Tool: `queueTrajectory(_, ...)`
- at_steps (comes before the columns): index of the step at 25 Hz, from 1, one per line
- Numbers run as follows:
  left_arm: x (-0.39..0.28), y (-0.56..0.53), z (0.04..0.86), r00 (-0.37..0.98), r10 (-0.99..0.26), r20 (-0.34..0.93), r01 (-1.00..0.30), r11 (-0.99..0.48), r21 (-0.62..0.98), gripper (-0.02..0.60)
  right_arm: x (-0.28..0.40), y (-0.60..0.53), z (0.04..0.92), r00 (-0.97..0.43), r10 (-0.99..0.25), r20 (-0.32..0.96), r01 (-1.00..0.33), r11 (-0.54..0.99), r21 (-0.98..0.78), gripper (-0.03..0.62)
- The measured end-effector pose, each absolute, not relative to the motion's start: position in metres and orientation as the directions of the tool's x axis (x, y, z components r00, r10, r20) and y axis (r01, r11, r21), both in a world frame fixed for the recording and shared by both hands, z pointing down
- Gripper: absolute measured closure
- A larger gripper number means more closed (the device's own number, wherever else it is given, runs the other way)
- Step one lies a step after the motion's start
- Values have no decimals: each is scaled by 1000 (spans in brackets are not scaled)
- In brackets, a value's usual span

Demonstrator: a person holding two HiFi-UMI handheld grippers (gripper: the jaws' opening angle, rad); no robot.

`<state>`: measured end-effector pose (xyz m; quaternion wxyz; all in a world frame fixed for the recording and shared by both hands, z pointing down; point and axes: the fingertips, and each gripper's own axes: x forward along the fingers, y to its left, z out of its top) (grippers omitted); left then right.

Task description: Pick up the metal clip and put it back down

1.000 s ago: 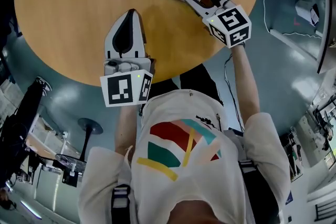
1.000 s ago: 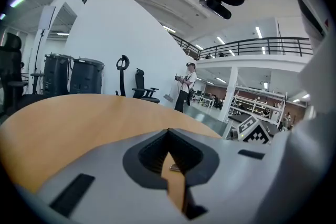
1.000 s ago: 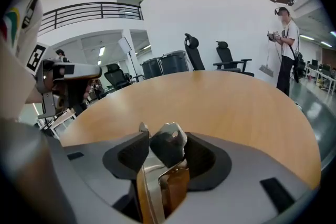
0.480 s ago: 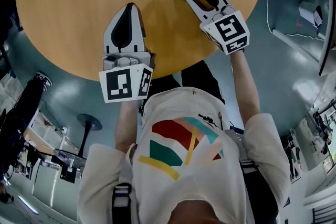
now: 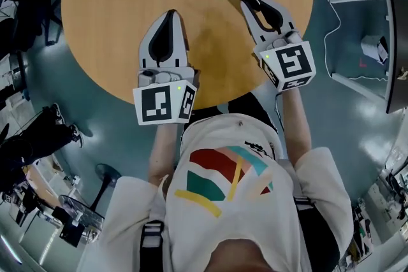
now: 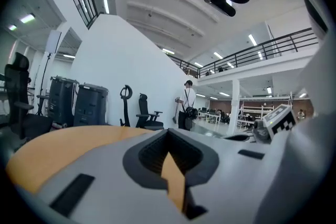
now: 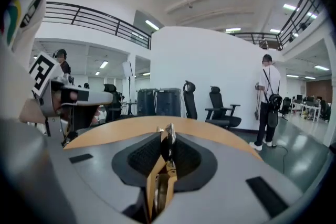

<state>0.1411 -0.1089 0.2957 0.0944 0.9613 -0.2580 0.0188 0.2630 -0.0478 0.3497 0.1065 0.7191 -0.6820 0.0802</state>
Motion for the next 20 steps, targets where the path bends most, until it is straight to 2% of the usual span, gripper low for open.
queueTrajectory(4,133,-108,230,869,-495,-20,-489,-863,130,538,254,-41,270,92,-987,132,-996,-88,35,553)
queueTrajectory(10,123,-108,160,850,-505,-151,-497,-863,94,538,241,-41,203,72,-996,45,-995,-68,72,559)
queueTrajectory(20,94,-108,149,812,-562,-158,-559,-826,67,538,204,-25,148,2,-996,-93,-997,-9,82,559)
